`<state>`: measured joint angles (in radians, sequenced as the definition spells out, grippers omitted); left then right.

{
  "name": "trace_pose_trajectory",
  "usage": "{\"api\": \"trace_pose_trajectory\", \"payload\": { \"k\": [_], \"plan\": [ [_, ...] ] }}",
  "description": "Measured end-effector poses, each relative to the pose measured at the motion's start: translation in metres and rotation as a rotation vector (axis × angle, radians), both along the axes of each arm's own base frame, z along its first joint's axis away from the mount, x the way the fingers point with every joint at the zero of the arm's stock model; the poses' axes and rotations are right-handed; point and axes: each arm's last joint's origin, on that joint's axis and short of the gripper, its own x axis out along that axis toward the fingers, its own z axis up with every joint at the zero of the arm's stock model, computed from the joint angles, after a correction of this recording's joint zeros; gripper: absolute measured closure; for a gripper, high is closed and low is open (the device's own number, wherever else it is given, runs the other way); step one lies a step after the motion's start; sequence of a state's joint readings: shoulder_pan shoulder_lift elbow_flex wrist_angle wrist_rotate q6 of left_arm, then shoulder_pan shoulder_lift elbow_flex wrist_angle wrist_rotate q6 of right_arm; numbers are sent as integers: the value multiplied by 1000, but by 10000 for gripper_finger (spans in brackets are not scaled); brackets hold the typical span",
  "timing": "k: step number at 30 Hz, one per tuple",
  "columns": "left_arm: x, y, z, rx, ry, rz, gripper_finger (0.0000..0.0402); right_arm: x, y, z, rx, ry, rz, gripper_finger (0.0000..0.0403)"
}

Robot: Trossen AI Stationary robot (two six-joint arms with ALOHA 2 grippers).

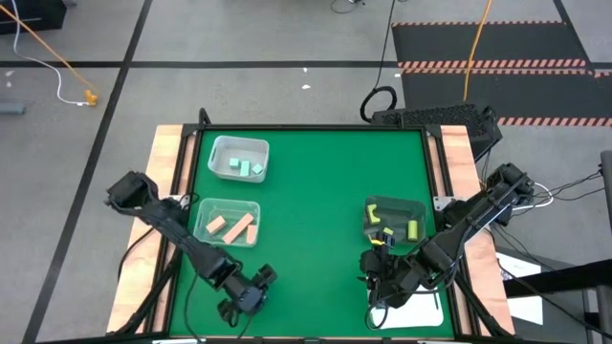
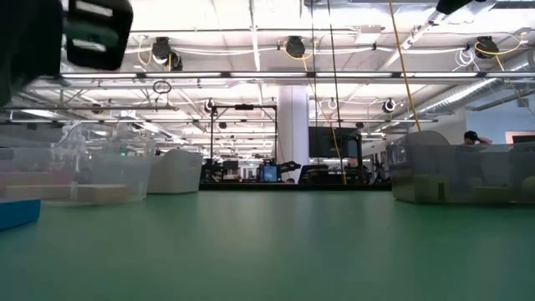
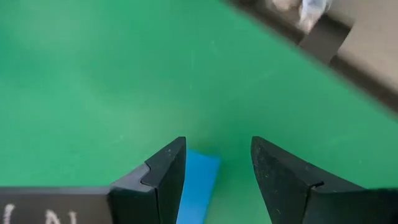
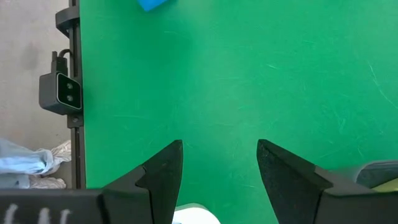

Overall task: Sort & place blocks by color
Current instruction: Put the blue block into the white bin

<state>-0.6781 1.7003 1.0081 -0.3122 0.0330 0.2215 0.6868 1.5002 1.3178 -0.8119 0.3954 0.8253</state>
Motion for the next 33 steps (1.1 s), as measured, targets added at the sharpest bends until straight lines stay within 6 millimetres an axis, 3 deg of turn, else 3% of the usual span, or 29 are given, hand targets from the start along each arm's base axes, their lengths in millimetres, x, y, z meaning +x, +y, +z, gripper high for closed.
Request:
{"api": "trace_pose_trajectory", "payload": {
  "k": [7,11,15,21,27,33],
  "plan": [
    [11,6,-33,103,45,-19,218,1,1,1,9,-11,-1,206],
    [16,10,-43,108,87,3,218,3,3,-1,35,-44,-1,206],
    [15,10,-45,119,93,-26,222,6,5,-15,67,-80,0,206],
    [14,9,-42,99,98,-19,275,8,6,-48,146,-172,2,206],
    [15,12,-29,35,71,76,275,10,7,-64,242,-315,-8,206],
    [36,28,22,-104,-239,309,275,14,-1,-68,85,-471,-73,206]
  ]
}}
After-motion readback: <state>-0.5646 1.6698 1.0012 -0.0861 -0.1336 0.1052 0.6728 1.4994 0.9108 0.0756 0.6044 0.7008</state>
